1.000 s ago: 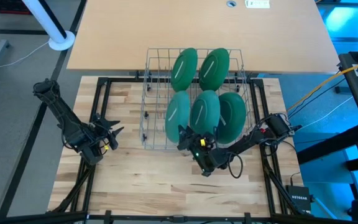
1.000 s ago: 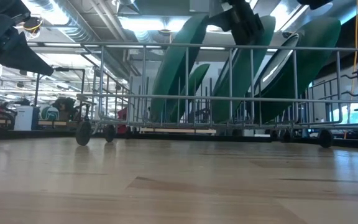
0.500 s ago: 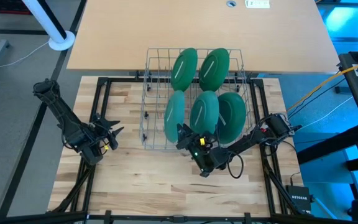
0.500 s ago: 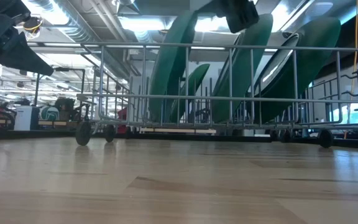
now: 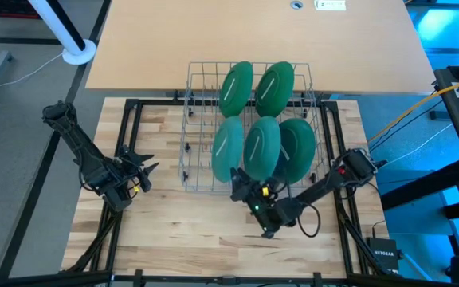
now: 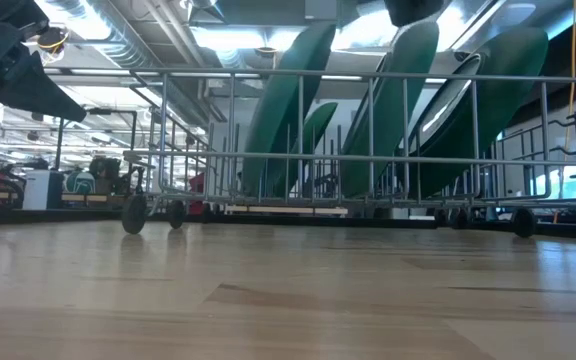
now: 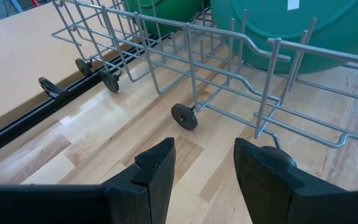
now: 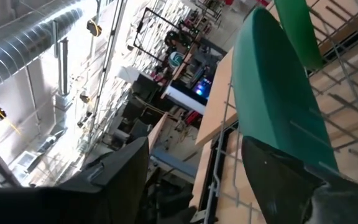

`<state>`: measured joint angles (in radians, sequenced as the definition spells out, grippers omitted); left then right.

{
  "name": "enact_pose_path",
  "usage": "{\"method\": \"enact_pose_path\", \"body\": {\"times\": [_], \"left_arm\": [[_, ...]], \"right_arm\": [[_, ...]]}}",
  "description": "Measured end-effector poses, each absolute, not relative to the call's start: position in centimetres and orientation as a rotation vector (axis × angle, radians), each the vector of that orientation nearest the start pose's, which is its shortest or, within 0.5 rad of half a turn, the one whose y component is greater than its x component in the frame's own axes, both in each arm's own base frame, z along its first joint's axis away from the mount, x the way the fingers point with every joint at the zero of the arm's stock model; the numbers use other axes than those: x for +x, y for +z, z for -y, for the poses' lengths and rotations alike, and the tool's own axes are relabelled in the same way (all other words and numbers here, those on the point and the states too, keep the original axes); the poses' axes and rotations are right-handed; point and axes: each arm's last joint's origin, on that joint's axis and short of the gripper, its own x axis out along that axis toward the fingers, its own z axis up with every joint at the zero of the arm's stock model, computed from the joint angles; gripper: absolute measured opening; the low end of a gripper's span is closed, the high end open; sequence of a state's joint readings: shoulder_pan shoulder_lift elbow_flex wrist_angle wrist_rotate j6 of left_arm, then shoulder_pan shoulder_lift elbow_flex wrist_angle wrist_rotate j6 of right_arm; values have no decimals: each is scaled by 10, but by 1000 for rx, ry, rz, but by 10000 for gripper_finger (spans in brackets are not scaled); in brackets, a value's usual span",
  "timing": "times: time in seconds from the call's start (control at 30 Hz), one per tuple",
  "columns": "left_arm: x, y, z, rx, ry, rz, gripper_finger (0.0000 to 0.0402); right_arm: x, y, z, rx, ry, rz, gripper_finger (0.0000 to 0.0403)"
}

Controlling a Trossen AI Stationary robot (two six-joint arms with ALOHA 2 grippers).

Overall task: Sort dishes
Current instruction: Return to Home Position

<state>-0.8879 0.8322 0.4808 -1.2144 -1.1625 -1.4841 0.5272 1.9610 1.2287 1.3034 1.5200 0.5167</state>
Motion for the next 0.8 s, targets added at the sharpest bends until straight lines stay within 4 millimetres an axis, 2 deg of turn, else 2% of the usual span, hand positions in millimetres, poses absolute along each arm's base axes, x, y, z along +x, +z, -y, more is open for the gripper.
{"method": "enact_pose_path", "body": {"times": [0.3,0.4,0.57,0.7,0.8], "left_arm": [[80,191,56,-62,654,-419,155],[80,191,56,-62,654,-419,155],[80,191,56,-63,654,-419,155],[80,191,56,-62,654,-421,155],[79,191,56,-63,654,-422,155]], "right_arm": [[342,269,-201,1078,-802,571,261],[328,260,-207,1127,-763,573,261],[304,238,-204,1212,-705,586,261],[284,244,-201,1254,-516,577,261],[272,260,-206,1136,-310,532,261]]}}
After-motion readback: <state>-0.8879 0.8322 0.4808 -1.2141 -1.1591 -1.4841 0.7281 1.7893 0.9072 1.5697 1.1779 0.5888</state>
